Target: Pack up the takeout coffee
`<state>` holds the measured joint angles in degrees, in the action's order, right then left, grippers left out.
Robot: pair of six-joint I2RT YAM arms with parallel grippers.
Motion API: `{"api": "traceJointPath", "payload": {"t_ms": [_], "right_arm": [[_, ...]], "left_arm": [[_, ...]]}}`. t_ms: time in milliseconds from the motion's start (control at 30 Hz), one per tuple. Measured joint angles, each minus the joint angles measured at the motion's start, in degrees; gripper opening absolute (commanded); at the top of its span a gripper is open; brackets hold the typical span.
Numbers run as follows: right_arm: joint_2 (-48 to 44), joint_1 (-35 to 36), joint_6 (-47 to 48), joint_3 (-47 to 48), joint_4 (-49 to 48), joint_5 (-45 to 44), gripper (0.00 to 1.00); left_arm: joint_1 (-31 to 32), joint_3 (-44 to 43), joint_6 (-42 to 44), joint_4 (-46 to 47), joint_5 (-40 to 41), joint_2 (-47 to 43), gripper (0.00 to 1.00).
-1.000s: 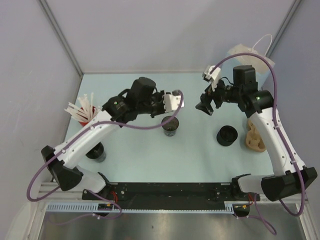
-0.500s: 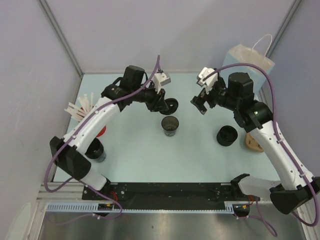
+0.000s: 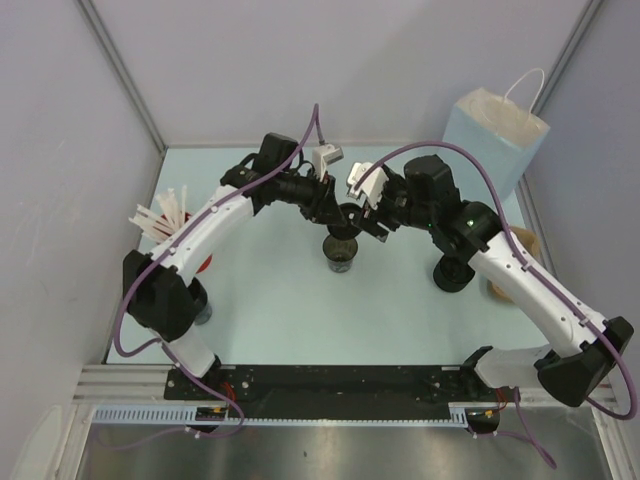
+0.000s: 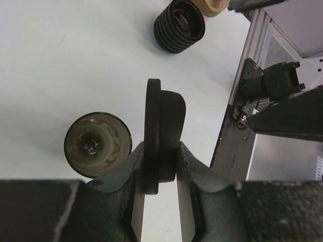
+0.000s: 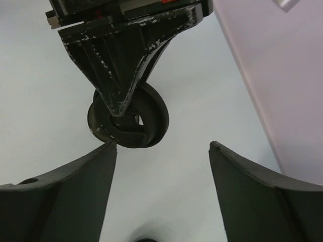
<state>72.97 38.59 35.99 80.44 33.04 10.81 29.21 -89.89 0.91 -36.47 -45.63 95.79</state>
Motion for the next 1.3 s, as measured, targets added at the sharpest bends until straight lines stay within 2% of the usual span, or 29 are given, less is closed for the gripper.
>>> {"api": "traceJointPath", "payload": {"t_ms": [200, 233, 533, 633, 967, 1067, 1167, 1300], "right_arm": [[0.5, -0.3, 0.9, -0.5, 1.1, 1.7, 0.65], [0.6, -0.3, 0.9, -0.5, 1.1, 1.9, 0.6], [2.3, -0.3, 1.0, -1.3, 0.1, 2.1, 0.48], [2.6, -0.3, 0.8, -2.1, -0.4, 1.9, 0.47], [2.1, -3.1, 0.0, -2.8, -0.9, 2.8, 0.48], [0.8, -6.4, -1.0, -2.8, -1.1, 4.3, 0.51], [-0.7, -10.6, -2.2, -2.8, -1.2, 7.3, 0.58], [-2.1, -18.7, -4.6, -2.8, -0.9, 12.6, 0.63]], "left_arm": [[-0.1, 1.1, -1.5, 1.5, -1.2, -0.1, 0.34], [-0.1, 1.5, -1.6, 1.6, -1.3, -0.2, 0.34], [-0.1, 3.3, -2.6, 2.2, -2.9, -1.0, 0.34], [-0.1, 3.5, -2.9, 2.9, -3.1, -1.4, 0.35], [-0.1, 3.3, -0.8, 1.6, -1.2, -1.8, 0.44], [0.1, 2.0, 1.7, 0.2, 1.0, -1.8, 0.5], [0.9, 1.0, 5.1, -1.3, 4.4, -1.8, 0.57], [5.5, 1.9, 10.2, -1.7, 12.6, -1.8, 0.61]]}}
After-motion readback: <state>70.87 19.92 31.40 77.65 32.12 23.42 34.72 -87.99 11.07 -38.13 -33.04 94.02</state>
